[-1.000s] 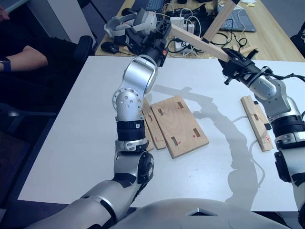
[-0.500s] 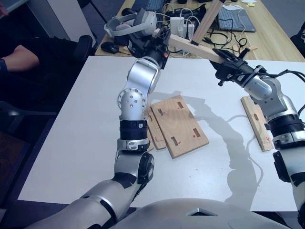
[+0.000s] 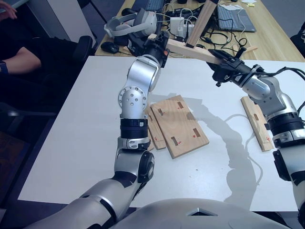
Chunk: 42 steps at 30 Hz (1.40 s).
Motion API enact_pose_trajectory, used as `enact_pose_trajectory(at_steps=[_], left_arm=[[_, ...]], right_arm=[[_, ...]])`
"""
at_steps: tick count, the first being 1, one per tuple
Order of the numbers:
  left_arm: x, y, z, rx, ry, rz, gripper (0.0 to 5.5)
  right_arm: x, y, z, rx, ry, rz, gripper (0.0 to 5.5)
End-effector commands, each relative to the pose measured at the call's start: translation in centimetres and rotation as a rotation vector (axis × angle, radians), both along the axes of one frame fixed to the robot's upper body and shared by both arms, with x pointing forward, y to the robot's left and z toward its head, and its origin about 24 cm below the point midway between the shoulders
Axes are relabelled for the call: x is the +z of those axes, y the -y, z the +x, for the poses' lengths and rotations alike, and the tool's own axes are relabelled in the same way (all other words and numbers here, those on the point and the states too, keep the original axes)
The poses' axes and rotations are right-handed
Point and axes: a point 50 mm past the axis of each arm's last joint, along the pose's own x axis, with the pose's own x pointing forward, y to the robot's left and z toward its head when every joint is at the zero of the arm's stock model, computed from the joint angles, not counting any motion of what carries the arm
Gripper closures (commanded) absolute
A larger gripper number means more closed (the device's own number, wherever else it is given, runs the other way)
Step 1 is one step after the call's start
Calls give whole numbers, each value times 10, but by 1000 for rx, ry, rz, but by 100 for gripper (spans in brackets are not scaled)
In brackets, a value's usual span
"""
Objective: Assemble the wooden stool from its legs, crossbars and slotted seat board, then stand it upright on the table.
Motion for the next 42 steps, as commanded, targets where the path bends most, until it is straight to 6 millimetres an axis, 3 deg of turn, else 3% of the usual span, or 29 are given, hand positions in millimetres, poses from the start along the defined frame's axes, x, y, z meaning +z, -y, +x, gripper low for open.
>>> enact_pose_trajectory(at_steps=[1, 6, 7, 13, 19, 26, 29, 33, 38, 42], left_arm=[[34, 42, -9, -115, 79, -86, 421], [35, 39, -8, -98, 80, -106, 423], [37, 39, -8, -94, 84, -113, 424], [40, 33, -6, -64, 98, -122, 447], [39, 20, -2, 4, 114, -77, 447], [41, -11, 1, 133, 177, -3, 448], [38, -16, 0, 159, 179, 24, 448], [41, -21, -3, 199, 203, 54, 448], [55, -34, -7, 262, 268, 68, 448], [54, -36, -8, 272, 262, 61, 448]], right_arm=[[5, -2, 2, 8, 13, -37, 448], [-2, 0, 1, 14, -44, -71, 448], [-6, 0, 0, 13, -66, -78, 412], [-14, 11, 1, -21, -147, -131, 322], [-25, 34, -7, -47, -323, -244, 218], [-35, 76, -32, -89, -707, -310, 343], [-27, 59, -40, 5, -862, -228, 393], [-22, 41, -54, 102, -1002, -294, 473], [-17, 40, -52, 43, -974, -506, 543], [-28, 21, -55, 97, -1007, -609, 550]])
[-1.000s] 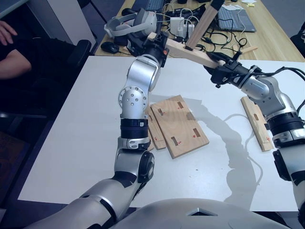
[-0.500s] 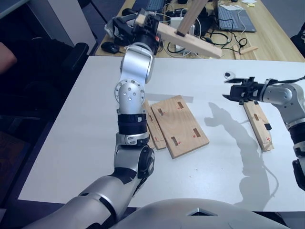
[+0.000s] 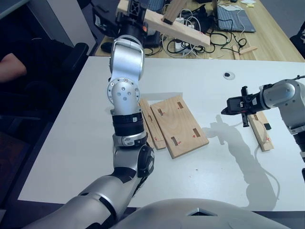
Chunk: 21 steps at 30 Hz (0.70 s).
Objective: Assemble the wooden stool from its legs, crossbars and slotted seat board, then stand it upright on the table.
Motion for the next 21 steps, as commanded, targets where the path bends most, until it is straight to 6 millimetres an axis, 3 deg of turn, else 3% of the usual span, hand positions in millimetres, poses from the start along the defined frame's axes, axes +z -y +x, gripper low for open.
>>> enact_pose_trajectory(at_steps=[1, 5, 13, 17, 19, 21], left_arm=[[6, 4, -2, -8, 17, -14, 448], [-2, 11, -4, -47, -22, -23, 448], [-12, 17, -2, -98, -67, 22, 448], [-16, 16, -1, -109, -80, 58, 448], [-13, 14, 0, -114, -68, 77, 448], [-6, 13, 3, -117, -37, 99, 448]], right_arm=[[-8, -24, -4, 102, -49, -63, 550], [-45, -51, -19, 144, -207, -82, 550], [-76, -104, -30, 123, -250, -16, 550], [-71, -124, -21, 61, -155, 64, 550], [-57, -129, -21, 51, -147, 136, 550], [-27, -126, -21, 48, -155, 242, 550]])
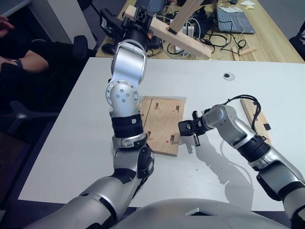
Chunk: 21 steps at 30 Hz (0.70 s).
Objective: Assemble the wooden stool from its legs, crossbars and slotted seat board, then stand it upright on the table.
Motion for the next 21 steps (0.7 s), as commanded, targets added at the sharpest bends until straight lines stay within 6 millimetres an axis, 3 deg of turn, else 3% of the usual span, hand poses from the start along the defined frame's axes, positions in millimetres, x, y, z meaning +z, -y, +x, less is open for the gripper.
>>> enact_pose_trajectory(at_steps=[1, 3, 5, 9, 13, 17, 21], left_arm=[[8, 1, 5, -24, 38, 29, 448], [15, 1, 6, -31, 74, 31, 448], [20, 2, 6, -36, 95, 33, 448], [19, 2, 7, -38, 98, 48, 448], [16, -1, 6, -27, 80, 52, 448], [8, -4, 4, -12, 50, 53, 448], [5, -4, 3, -12, 33, 60, 448]], right_arm=[[53, 2, 2, -11, 12, 172, 550], [65, 4, -1, -1, -7, 207, 550], [61, 0, -4, 13, -29, 208, 550], [40, -22, -9, 56, -79, 195, 550], [8, -42, -1, 14, -145, 182, 550], [-31, -39, 10, -100, -151, 113, 550], [-49, -31, 25, -230, -84, 76, 550]])
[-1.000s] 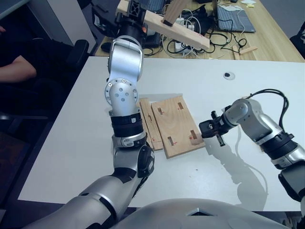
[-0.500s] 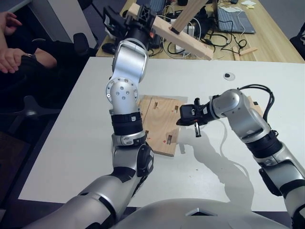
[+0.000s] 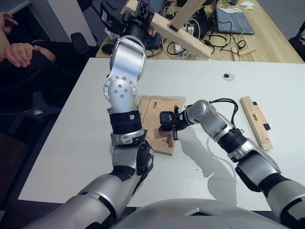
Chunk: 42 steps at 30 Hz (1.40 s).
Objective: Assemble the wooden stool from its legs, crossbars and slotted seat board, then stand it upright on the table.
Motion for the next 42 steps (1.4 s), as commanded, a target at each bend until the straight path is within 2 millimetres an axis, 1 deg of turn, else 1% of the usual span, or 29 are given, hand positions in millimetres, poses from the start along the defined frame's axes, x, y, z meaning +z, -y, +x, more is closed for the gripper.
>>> enact_pose_trajectory(at_steps=[1, 6, 10, 14, 15, 18, 19, 20, 21, 22, 23, 24, 25, 27, 29, 31, 35, 38, 42], left_arm=[[-1, 1, -3, 4, -17, 16, 448], [-7, -4, -7, 16, -49, 41, 448], [-13, -15, -7, 43, -61, 103, 448], [-15, -23, -8, 60, -40, 193, 448], [-14, -25, -8, 64, -28, 218, 448], [-13, -32, -8, 88, 6, 295, 448], [-13, -35, -9, 98, 21, 331, 448], [-13, -36, -10, 104, 33, 363, 448], [-14, -38, -11, 108, 40, 389, 448], [-16, -39, -13, 114, 43, 423, 448], [-21, -41, -16, 116, 37, 454, 448], [-25, -42, -19, 118, 28, 483, 448], [-31, -44, -23, 118, 9, 507, 448], [-42, -45, -29, 114, -25, 528, 448], [-51, -43, -35, 107, -51, 555, 448], [-58, -38, -42, 90, -65, 627, 448], [-67, -33, -51, 81, -97, 699, 448], [-72, -34, -54, 93, -131, 734, 448], [-73, -35, -53, 112, -138, 762, 448]], right_arm=[[-43, 26, 9, -204, 5, -177, 550], [-56, 34, 15, -307, 42, -251, 550], [-60, 42, 26, -439, 95, -296, 550], [-65, 52, 32, -519, 148, -346, 550], [-65, 51, 33, -539, 142, -328, 550], [-48, 45, 43, -584, 155, -224, 550], [-37, 46, 48, -602, 186, -184, 550], [-21, 51, 55, -631, 241, -137, 550], [-5, 57, 58, -659, 288, -96, 550], [12, 66, 57, -688, 327, -52, 550], [27, 75, 52, -715, 346, -12, 550], [39, 84, 44, -739, 352, 20, 550], [48, 96, 35, -769, 364, 40, 550], [60, 113, 21, -843, 384, 83, 550], [62, 127, 13, -927, 404, 99, 550], [57, 140, 7, -1030, 422, 98, 550], [52, 156, 4, -1178, 458, 131, 550], [50, 163, 4, -1236, 464, 149, 550], [47, 163, 6, -1233, 468, 148, 550]])
